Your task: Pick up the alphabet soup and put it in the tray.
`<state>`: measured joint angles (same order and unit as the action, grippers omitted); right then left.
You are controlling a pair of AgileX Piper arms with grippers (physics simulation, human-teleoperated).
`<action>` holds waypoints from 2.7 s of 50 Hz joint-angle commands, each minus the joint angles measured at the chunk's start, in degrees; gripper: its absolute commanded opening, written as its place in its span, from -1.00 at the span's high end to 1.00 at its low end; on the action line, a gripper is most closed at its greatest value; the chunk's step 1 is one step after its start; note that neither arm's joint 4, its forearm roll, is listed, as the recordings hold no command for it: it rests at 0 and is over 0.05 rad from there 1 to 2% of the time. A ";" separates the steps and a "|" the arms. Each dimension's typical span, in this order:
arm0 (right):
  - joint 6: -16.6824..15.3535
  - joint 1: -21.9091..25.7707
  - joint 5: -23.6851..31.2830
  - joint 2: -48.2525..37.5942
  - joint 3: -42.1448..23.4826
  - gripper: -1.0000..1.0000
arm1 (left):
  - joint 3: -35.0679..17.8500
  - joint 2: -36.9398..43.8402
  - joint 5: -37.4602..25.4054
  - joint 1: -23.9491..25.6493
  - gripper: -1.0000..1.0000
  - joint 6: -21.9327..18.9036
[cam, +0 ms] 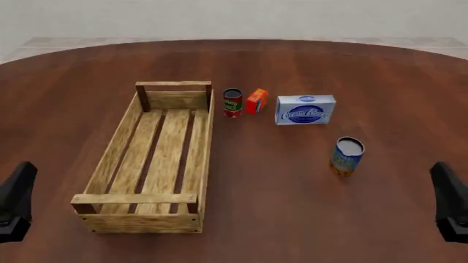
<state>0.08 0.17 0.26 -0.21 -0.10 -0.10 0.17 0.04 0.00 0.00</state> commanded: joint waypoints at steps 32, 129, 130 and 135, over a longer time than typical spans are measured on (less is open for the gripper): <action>-2.25 2.63 -0.87 -7.88 -5.50 -1.00 | -0.15 0.26 0.07 0.00 -1.00 0.00; -0.19 5.73 3.94 -69.53 -39.30 -1.00 | -0.15 0.26 0.07 0.00 -1.00 0.00; -0.13 5.80 3.68 -69.76 -39.11 -1.00 | -0.15 0.26 0.07 0.00 -1.00 0.00; 0.22 5.56 3.05 -70.40 -38.66 -1.00 | -0.15 0.26 0.07 0.00 -1.00 0.00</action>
<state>-0.53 5.75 4.95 -68.90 -39.95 -0.25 0.43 0.11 0.00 0.00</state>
